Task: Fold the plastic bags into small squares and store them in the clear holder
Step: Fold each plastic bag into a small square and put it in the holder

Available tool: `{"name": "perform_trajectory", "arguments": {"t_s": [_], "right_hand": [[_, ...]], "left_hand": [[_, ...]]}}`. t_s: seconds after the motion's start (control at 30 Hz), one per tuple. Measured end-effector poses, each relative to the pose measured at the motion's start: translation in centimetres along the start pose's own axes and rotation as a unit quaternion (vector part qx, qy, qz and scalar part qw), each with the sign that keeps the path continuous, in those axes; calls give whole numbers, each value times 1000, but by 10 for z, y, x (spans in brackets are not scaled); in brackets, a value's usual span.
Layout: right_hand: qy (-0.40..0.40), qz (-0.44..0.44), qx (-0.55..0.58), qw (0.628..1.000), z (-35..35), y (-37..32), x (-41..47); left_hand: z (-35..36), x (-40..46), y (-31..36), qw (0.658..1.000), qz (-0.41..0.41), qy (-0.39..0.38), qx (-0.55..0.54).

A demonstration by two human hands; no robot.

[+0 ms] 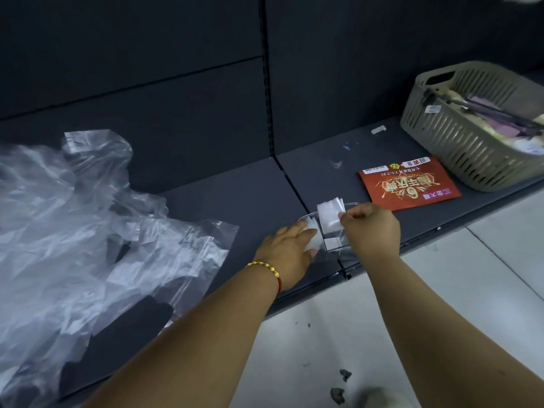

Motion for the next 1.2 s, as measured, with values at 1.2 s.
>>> {"name": "perform_trajectory", "arguments": {"t_s": [1.2], "right_hand": [[-35,-80,-170,982,50,-7,10]], "left_hand": [[11,0,-20,987,57,137,-65]]}}
Point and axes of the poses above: each hand's wrist, its own x-axis towards the middle knuckle, its own z-axis out of the palm, y = z × x, the point moved 10 cm from there along x, towards the middle knuckle, and after that the axes turned 5 degrees about -y, right-handed, at the moved point
